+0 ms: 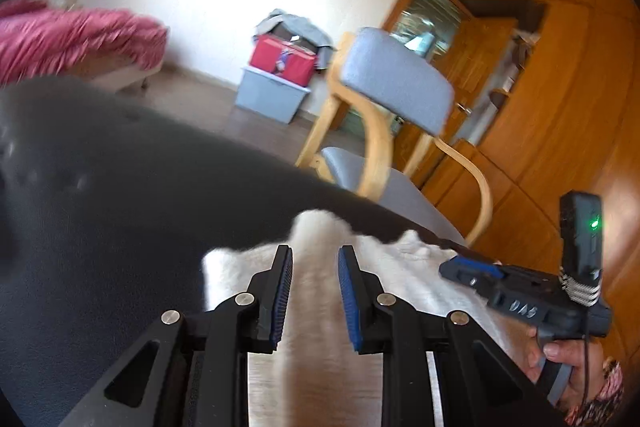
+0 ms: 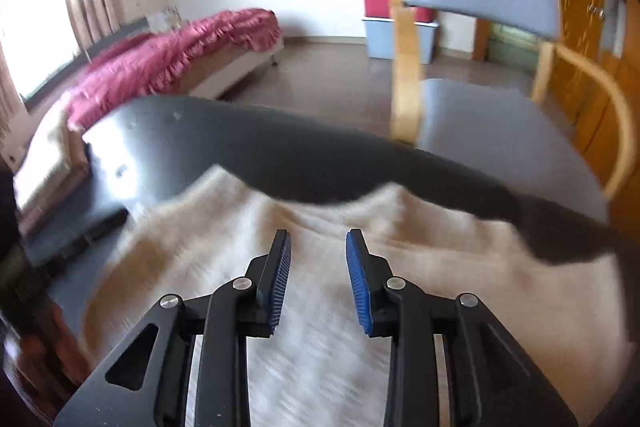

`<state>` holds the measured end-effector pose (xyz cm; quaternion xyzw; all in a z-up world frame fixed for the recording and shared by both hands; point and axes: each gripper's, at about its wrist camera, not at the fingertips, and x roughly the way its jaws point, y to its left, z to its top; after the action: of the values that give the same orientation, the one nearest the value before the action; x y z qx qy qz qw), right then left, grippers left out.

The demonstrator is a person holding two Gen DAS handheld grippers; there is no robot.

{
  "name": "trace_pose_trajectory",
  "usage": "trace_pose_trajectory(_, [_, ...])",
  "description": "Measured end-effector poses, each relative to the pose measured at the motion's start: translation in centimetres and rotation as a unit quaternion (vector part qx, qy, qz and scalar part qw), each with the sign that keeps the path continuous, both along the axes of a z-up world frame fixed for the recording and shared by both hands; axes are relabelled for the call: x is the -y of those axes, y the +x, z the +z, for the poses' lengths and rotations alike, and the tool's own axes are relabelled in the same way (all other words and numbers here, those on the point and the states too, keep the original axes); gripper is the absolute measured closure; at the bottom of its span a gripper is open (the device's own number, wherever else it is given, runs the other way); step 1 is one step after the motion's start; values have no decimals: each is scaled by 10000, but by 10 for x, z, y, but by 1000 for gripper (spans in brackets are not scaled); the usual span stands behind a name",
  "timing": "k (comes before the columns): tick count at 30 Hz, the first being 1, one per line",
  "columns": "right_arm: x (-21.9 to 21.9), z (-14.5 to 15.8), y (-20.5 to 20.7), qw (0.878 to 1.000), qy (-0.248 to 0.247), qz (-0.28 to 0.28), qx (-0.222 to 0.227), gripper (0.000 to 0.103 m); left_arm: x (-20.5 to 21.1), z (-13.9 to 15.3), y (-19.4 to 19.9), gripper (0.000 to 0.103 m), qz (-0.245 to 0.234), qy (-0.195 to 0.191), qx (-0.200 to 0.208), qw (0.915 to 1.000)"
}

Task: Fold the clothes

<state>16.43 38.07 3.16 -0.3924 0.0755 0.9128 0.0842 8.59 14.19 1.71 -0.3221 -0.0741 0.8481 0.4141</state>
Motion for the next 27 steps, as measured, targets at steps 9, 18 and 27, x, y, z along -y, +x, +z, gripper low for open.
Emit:
trace_pose_trajectory(9, [-25, -42, -24, 9964, 671, -133, 499, 87, -138, -16, 9, 78, -957, -1947, -120, 9761])
trace_pose_trajectory(18, [-67, -44, -6, 9971, -506, -557, -144, 88, -106, -40, -30, 79, -736, -537, 822, 9924])
trace_pose_trajectory(27, [-61, -43, -7, 9982, -309, -379, 348, 89, -115, -41, -24, 79, -539, -868, 639, 9927])
